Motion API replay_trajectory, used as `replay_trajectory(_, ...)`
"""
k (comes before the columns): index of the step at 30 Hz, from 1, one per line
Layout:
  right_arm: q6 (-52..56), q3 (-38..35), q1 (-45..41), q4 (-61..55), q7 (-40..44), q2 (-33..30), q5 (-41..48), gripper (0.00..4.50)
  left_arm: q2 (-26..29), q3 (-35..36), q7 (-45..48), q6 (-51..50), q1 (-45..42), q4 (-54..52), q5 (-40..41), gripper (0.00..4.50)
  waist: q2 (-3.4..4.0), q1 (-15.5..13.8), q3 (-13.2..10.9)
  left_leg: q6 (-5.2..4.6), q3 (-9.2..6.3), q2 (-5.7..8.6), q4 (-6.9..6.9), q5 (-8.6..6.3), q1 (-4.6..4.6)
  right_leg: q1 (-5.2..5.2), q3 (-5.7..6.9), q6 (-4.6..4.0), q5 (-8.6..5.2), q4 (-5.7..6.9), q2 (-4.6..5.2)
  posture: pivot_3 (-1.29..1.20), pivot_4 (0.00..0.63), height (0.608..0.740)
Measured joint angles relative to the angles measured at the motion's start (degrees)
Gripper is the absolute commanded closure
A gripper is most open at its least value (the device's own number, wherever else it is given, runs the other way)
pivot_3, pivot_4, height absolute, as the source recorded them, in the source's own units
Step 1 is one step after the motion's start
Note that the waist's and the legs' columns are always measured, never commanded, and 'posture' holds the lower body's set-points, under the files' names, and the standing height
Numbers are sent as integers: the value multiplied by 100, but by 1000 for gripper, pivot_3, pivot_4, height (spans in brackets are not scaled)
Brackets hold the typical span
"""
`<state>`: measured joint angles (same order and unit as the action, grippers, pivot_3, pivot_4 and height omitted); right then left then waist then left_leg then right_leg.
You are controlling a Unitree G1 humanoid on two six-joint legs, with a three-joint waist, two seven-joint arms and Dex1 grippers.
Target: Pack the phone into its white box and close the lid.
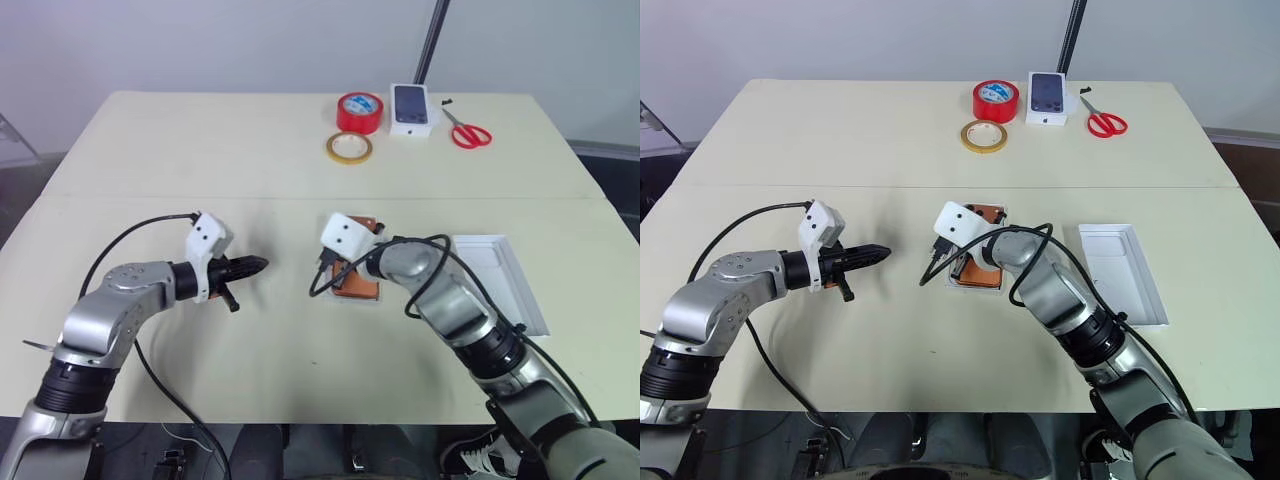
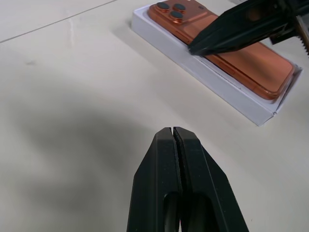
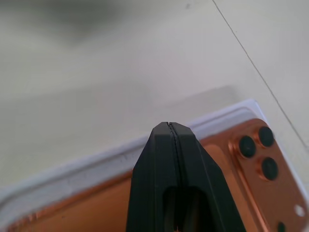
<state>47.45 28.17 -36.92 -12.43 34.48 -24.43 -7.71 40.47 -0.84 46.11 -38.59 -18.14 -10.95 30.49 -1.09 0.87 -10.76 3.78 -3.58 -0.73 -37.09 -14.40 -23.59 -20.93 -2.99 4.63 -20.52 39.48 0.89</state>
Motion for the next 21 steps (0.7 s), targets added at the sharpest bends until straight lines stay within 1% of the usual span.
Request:
replay_trajectory(4,112,7,48,-211,93,-151,-22,4500,-1,0,-6,-8,0,-51,0,4433,0,13,0,0,0,0,0,0,0,0,0,0,0,0,0,0,150,740)
replay_trajectory(13,213,52,44,-312,133,-163,-145,4500,-33,-1,-4,-50,-2,-47,-12,4433,0,16,0,0,0,-1,0,0,0,0,0,0,0,0,-1,0,150,740)
replay_trajectory(16,215,74,26,-293,136,-102,-173,4500,-47,-1,-2,-51,-2,-44,-34,4433,0,24,0,0,0,-1,0,0,0,-1,0,0,0,1,-2,0,150,740)
replay_trajectory(21,52,218,-159,57,126,144,-268,4500,-124,-8,-2,-58,-23,-43,-61,4433,0,32,0,0,1,-3,2,0,0,-4,0,0,0,2,-4,0,150,740)
